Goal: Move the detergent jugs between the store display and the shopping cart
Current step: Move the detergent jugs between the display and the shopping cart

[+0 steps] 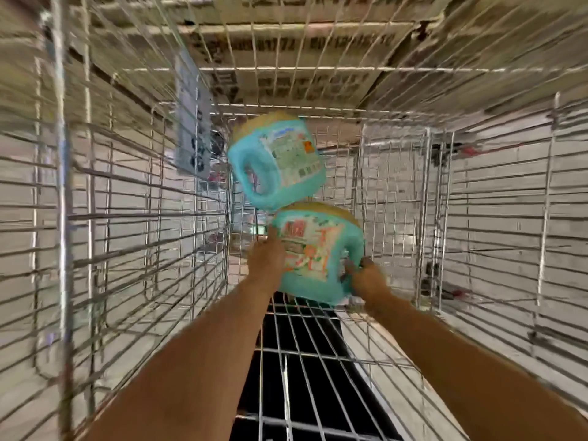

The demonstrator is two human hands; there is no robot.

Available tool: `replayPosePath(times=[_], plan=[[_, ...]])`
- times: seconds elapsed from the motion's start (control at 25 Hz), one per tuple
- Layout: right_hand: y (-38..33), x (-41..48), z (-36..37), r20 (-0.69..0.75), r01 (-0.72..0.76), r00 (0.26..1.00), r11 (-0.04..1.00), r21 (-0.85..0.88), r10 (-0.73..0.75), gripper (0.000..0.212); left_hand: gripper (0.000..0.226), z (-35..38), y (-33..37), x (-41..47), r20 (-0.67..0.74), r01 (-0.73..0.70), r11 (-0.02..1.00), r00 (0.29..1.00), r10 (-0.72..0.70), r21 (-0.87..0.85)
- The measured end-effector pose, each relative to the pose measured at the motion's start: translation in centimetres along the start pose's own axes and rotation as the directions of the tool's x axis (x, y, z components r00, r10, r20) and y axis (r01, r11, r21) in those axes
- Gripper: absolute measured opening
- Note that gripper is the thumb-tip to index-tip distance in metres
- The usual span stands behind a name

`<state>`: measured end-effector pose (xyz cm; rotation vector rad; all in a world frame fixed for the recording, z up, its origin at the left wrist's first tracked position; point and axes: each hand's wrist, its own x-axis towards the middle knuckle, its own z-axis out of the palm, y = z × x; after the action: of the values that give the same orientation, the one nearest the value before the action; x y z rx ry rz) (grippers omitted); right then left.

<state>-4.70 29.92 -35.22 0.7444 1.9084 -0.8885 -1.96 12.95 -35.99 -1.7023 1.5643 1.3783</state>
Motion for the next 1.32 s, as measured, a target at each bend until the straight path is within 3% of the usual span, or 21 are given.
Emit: replayPosePath(times=[0.16,0.32,0.48,0.6,0.76,0.92,1.16,1.32], plan=[[-3.1,-3.9,-4.7,-0.062,0.066,0.996,0.995,0.073,-0.062,0.027,0.071,-0.7,2.9,-4.9,0.075,-0.038,0.999,0.996,0.037,0.019],[-6.0,-9.9,-8.2,-0.235,0.284,0.936,0.956,0.072,-0.261,0.034,0.064,-2.0,5.5,-11.7,0.229,-0.091,0.979,0.964,0.132,-0.182],[-9.8,-17.5,-11.1,-0.381,0.543,0.81,0.816,0.199,-0.447,0.032,0.048,-5.4,8.4,-18.4,0.245,-0.227,0.884,0.905,0.346,-0.41],[-11.9,-23.3,-13.5,-0.406,0.619,0.776,0.707,0.341,-0.483,0.036,0.037,-9.2,10.5,-23.5,0.216,-0.304,0.786,0.852,0.477,-0.538],[-12.0,-29.2,-14.5,-0.311,0.601,0.784,0.531,0.598,-0.537,0.035,0.048,-12.6,10.6,-28.8,0.344,-0.243,0.668,0.706,0.619,-0.703],[-10.9,-32.8,-13.5,-0.3,0.594,0.764,0.442,0.672,-0.571,0.037,0.044,-15.1,8.7,-30.9,0.377,-0.271,0.633,0.613,0.694,-0.725],[-10.8,-35.2,-10.9,-0.233,0.584,0.755,0.466,0.665,-0.613,0.036,0.05,-19.0,5.4,-31.7,0.263,-0.379,0.545,0.584,0.768,-0.748],[-11.8,-36.4,-9.4,-0.082,0.57,0.724,0.526,0.631,-0.685,0.035,0.053,-21.1,3.5,-33.3,0.091,-0.419,0.468,0.662,0.744,-0.778]])
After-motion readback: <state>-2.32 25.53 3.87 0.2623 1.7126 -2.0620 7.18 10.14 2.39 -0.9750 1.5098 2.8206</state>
